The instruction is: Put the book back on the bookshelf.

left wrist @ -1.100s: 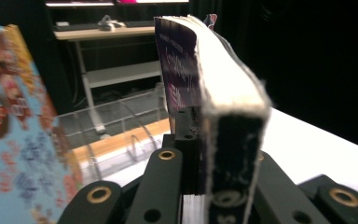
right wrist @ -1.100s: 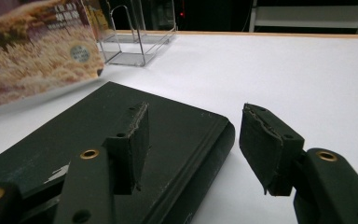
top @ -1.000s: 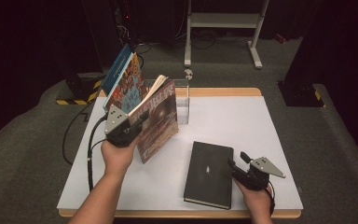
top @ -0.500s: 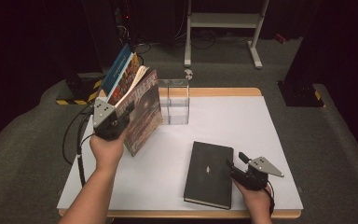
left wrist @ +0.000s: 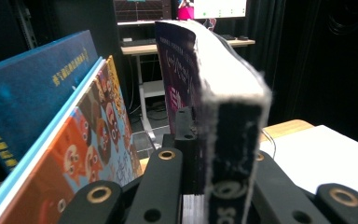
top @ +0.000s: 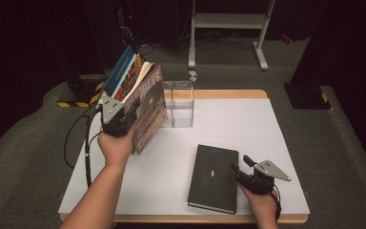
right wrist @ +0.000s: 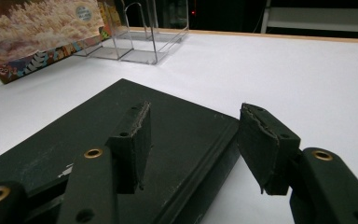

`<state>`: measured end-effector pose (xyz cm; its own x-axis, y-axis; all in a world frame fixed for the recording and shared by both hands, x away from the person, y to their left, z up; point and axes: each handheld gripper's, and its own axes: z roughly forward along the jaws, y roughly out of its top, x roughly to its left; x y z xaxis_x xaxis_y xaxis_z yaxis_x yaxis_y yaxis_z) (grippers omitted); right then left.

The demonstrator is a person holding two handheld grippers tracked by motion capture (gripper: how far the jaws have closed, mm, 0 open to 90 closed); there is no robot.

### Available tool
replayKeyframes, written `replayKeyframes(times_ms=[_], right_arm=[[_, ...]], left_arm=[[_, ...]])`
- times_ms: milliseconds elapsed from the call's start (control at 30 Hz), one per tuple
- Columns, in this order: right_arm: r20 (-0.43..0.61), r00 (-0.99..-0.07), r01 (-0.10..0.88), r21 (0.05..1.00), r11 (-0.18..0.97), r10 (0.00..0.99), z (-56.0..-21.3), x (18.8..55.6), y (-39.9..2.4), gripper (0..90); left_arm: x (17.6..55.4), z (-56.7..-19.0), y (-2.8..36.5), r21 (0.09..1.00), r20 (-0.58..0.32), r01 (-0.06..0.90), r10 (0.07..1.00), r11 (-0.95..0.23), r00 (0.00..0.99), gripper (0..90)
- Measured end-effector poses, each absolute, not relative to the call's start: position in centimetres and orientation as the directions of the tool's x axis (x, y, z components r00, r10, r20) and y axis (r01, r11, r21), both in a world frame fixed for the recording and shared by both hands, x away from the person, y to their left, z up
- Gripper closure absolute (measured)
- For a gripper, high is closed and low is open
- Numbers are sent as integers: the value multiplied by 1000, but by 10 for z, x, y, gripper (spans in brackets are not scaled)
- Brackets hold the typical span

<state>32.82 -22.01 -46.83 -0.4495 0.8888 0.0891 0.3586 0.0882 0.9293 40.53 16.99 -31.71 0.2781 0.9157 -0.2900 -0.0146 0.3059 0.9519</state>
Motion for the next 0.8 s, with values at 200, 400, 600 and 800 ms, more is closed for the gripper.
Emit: replayKeyframes(times_ms=[200,400,600,800], right_arm=[[93,-448,354,931,82,889,-467,328,-222,442],[95,-454,349,934,78,886,-466,327,-222,442],[98,-461,350,933,79,882,-467,327,-221,442],[98,-465,351,933,81,880,-468,327,-220,442]], left_arm=[[417,-321,162,957,-279,-10,925,291,259,838],[425,-323,156,958,-278,-2,927,288,252,838],[434,-323,152,960,-270,-8,934,280,235,839],[442,-321,151,959,-272,-13,935,282,225,838]])
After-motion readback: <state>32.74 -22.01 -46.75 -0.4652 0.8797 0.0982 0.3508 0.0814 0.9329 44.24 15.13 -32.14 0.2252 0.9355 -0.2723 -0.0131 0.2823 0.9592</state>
